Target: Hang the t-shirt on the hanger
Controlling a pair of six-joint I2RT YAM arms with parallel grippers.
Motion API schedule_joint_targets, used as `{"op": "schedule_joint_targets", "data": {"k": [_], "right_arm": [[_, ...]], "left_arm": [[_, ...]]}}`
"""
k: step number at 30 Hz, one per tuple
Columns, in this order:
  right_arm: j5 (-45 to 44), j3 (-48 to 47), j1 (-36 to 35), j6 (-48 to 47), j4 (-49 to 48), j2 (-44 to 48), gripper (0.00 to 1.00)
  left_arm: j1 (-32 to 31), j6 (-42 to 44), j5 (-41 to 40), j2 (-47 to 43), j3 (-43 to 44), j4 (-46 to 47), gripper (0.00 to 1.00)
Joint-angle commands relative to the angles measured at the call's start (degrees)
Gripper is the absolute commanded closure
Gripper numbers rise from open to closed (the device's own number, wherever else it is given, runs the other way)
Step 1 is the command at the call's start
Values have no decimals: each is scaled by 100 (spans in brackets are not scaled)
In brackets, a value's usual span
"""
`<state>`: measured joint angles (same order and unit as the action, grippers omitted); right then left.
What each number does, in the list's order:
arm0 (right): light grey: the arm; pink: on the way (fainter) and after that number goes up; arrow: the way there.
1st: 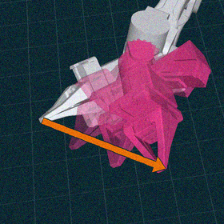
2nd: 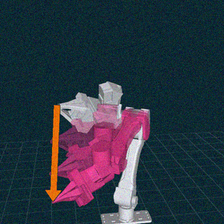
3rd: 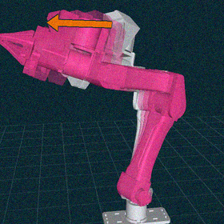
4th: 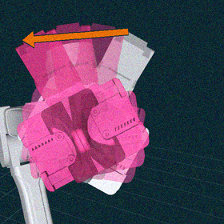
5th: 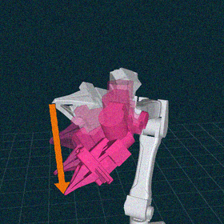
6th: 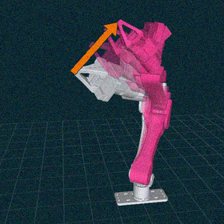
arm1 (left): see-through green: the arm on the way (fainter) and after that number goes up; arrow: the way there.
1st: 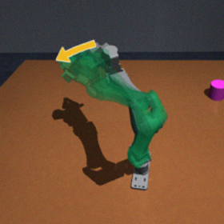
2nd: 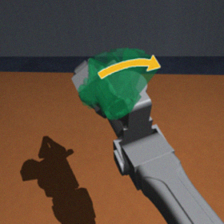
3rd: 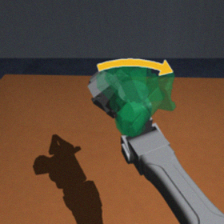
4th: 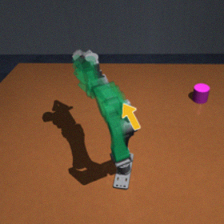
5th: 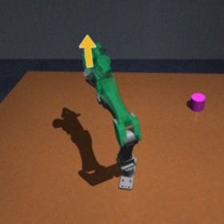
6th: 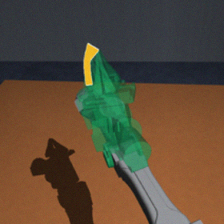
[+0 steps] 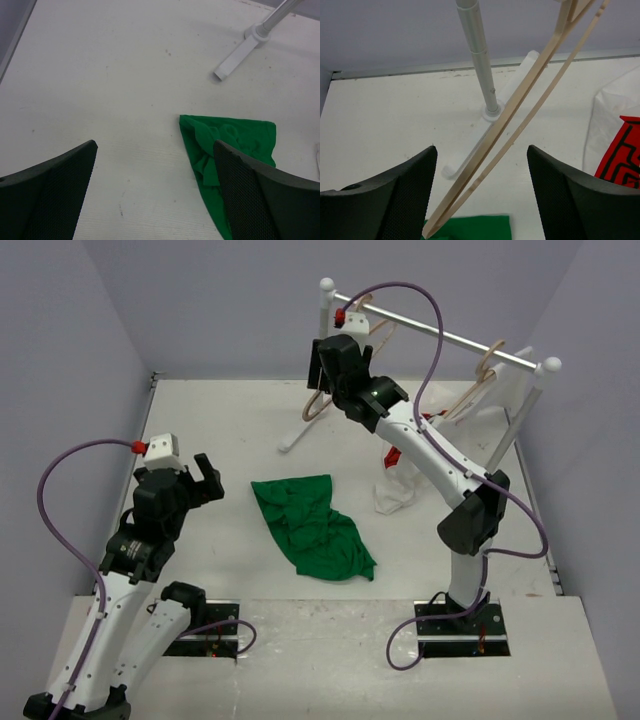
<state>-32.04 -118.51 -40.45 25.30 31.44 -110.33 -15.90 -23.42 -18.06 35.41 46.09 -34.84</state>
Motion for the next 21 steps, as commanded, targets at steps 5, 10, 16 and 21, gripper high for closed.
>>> {"op": "schedule_joint_targets", "data": {"k": [5,10,16,21], "right_arm": [[-864,518,99,124,-119,178,44],[-872,982,184,307,-135,519,50],[-809,1504,233,518,-185,985,58],[-647,1798,265,564,-208,1244,61]], "left_arm": [[-27,-22,90,-119,-56,273,0],[-27,-13,133,-104,-50,282,0],[-27,-13,145,-134,-59,284,0],[-27,-5,154,-154,-62,284,0]]}}
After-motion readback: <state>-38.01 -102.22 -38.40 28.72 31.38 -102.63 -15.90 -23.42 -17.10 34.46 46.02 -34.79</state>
